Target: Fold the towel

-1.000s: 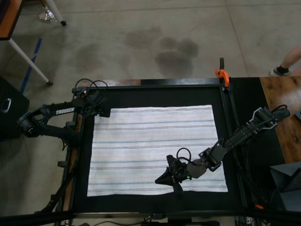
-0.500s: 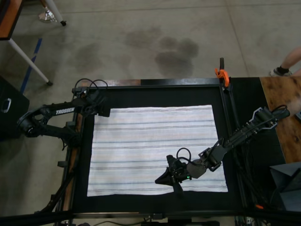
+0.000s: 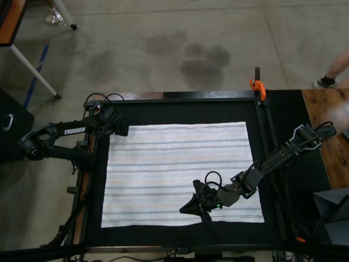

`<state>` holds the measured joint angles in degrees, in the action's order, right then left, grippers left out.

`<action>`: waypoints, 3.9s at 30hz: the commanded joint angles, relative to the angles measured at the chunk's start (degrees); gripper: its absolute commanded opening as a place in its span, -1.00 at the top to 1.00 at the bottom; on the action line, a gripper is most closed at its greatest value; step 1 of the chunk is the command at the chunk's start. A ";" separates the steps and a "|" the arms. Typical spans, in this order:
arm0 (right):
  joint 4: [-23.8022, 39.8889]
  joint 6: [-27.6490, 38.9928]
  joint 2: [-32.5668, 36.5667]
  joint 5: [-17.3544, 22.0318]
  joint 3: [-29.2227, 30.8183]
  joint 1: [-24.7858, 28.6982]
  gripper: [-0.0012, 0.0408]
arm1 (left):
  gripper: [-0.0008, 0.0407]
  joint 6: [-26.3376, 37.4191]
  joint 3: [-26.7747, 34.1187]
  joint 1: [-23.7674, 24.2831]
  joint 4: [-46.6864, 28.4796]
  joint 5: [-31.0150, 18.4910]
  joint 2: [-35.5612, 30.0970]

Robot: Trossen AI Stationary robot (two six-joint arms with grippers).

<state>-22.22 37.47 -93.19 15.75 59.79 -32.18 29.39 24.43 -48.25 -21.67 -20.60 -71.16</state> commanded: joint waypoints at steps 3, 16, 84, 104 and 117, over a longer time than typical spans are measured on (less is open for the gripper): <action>-0.15 0.02 -0.02 0.00 0.15 -0.02 0.94 | 0.12 -0.09 0.52 -0.04 -0.35 -1.05 -0.17; -0.04 -0.02 -0.02 0.00 0.48 -0.02 0.94 | 0.17 -0.72 0.50 -0.04 -2.03 -1.07 -0.17; -1.18 -3.52 0.37 10.45 0.70 0.04 0.94 | 0.94 19.69 6.45 29.38 42.38 19.74 -8.20; -2.78 -3.87 0.42 10.49 1.01 -1.79 0.94 | 0.94 14.53 39.80 31.63 42.07 27.21 -36.02; -3.17 -3.91 0.42 10.49 1.01 -2.21 0.94 | 0.94 14.12 55.82 31.63 39.12 29.81 -45.35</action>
<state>-25.15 33.61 -92.75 26.26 60.77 -34.39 43.66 78.96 -16.60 18.28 9.26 -116.14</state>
